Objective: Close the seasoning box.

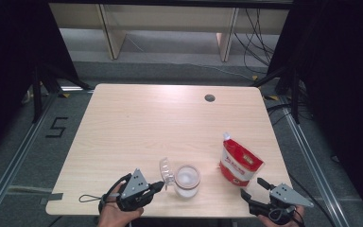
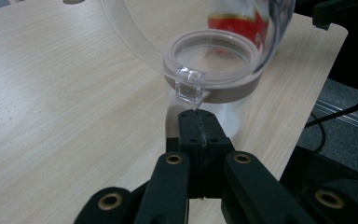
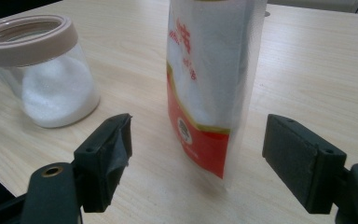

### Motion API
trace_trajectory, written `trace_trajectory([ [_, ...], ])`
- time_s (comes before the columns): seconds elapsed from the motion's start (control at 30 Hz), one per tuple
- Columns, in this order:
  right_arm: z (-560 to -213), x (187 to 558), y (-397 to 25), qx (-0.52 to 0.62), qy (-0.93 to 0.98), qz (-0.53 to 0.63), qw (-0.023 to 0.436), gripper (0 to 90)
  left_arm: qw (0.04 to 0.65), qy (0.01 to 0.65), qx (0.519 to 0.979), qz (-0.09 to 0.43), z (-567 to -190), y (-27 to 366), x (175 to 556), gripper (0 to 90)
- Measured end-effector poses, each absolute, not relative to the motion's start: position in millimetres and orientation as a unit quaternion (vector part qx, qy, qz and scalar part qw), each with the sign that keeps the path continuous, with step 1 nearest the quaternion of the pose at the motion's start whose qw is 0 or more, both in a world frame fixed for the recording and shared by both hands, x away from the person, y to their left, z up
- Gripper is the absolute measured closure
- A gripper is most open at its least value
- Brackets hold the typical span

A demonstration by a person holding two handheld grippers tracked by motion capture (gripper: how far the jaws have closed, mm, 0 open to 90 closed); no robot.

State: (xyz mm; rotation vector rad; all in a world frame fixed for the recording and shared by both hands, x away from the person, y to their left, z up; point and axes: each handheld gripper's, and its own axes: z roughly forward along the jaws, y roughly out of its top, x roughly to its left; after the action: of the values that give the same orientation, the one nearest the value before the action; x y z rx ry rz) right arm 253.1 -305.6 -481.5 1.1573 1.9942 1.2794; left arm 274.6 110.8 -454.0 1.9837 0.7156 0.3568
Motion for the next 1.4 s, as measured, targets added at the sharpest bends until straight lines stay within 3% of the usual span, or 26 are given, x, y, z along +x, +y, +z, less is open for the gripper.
trace_trajectory([
  [0.13,-481.4,250.2,-302.5,0.443,0.728,0.470,0.231,24.7,0.481,0.292,0.812,0.154,-450.6,108.0,275.5,89.4],
  [1.0,-481.3,250.9,-302.2,0.430,0.735,0.469,0.234,25.0,0.488,0.270,0.815,0.159,-446.5,97.4,275.2,87.9],
  [1.4,-481.5,251.9,-302.2,0.423,0.736,0.472,0.238,25.0,0.492,0.285,0.810,0.145,-448.5,106.4,273.8,78.8],
])
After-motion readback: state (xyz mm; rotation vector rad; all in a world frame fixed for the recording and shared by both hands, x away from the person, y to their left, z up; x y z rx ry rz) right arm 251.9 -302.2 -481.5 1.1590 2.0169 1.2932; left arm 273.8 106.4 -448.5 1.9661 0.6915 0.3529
